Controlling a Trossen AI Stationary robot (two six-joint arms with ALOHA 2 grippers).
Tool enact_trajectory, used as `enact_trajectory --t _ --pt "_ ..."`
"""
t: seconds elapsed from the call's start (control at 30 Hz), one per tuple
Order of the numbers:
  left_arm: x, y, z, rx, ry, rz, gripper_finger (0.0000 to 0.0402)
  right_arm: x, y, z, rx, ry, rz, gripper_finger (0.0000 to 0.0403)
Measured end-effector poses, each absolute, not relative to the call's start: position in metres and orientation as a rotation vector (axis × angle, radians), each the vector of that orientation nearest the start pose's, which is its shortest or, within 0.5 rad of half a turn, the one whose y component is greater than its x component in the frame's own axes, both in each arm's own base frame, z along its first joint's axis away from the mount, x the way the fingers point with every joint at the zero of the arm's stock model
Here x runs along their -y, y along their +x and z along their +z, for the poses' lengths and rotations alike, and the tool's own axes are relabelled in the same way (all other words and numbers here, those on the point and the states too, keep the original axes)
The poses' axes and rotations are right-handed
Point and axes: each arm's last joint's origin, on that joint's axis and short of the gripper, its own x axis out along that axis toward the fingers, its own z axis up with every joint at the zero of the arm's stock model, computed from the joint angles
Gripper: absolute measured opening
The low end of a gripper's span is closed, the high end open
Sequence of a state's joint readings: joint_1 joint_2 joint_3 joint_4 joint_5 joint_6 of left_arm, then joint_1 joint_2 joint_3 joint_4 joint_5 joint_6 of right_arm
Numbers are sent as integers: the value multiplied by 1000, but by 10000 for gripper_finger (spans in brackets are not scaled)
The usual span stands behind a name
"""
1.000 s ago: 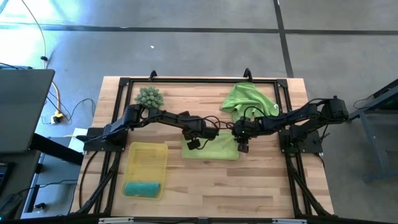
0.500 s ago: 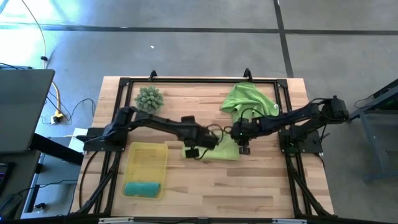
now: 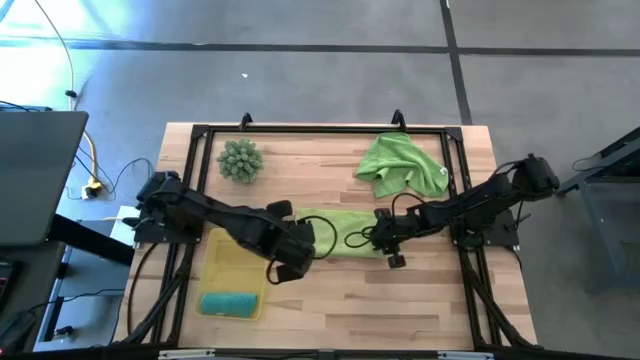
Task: Roll microfiber towels into tight, uniform cylinder then place into a basket
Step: Fold the light green towel
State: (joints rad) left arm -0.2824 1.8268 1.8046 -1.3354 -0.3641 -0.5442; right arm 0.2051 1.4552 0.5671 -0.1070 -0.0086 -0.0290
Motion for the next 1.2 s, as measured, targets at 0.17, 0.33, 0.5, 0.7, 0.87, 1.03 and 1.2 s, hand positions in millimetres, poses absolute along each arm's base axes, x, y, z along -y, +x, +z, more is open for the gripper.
enact_trajectory --t 0.17,0.33,0.5,0.7,0.87,1.03,1.2 --pt "104 327 337 -1105 -26 456 87 -61 256 120 -877 -106 226 114" --pt "113 323 339 -1041 109 495 87 -56 277 108 -732 -108 131 114" --pt "118 324 336 -1074 255 406 87 -45 304 111 -602 -85 59 114" --pt "120 326 337 -1072 255 363 87 -33 322 132 -646 -198 60 114" --pt "123 333 339 -1000 201 345 87 -30 323 132 -855 -359 298 114" --pt "127 342 344 -899 137 326 87 -29 326 142 -949 -423 357 114" --pt "129 352 350 -795 71 310 87 -30 330 134 -958 -417 357 114"
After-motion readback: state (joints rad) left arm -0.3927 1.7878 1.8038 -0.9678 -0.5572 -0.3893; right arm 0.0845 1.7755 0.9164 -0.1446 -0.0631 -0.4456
